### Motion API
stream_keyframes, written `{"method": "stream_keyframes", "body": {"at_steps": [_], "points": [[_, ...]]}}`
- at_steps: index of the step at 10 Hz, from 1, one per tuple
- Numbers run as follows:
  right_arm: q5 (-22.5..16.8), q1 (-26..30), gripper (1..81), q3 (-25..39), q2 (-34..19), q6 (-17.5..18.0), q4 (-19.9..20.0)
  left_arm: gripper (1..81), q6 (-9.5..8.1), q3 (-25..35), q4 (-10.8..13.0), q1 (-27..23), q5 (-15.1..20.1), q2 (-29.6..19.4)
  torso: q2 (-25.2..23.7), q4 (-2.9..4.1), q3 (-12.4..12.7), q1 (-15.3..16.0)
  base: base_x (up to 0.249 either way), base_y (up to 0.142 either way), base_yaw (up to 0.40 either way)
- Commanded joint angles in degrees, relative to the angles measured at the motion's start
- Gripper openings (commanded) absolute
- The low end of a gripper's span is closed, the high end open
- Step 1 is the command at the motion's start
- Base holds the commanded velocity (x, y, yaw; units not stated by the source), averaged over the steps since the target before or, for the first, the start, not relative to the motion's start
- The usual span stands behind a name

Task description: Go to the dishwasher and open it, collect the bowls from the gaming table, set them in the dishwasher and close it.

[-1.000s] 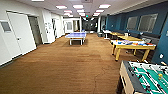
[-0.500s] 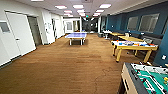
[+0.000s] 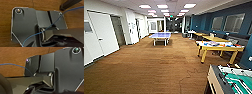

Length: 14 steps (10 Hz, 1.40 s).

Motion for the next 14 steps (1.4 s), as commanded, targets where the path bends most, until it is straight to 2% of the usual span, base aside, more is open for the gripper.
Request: {"method": "stream_keyframes", "body": {"at_steps": [1,14], "points": [[-2.61,2.39,81.1,0.58,0.23,0.11,-0.33,81.1,-0.07,0.12,-0.22,-1.82,2.67,-0.4,0.0,0.0,0.0,0.0,0.15,0.0,0.0],[-2.61,2.13,81.1,0.58,0.76,0.11,-0.42,81.1,0.1,0.12,-0.05,-1.82,2.75,-0.05,-0.07,0.0,0.0,-0.01,0.163,0.0,0.0]]}}
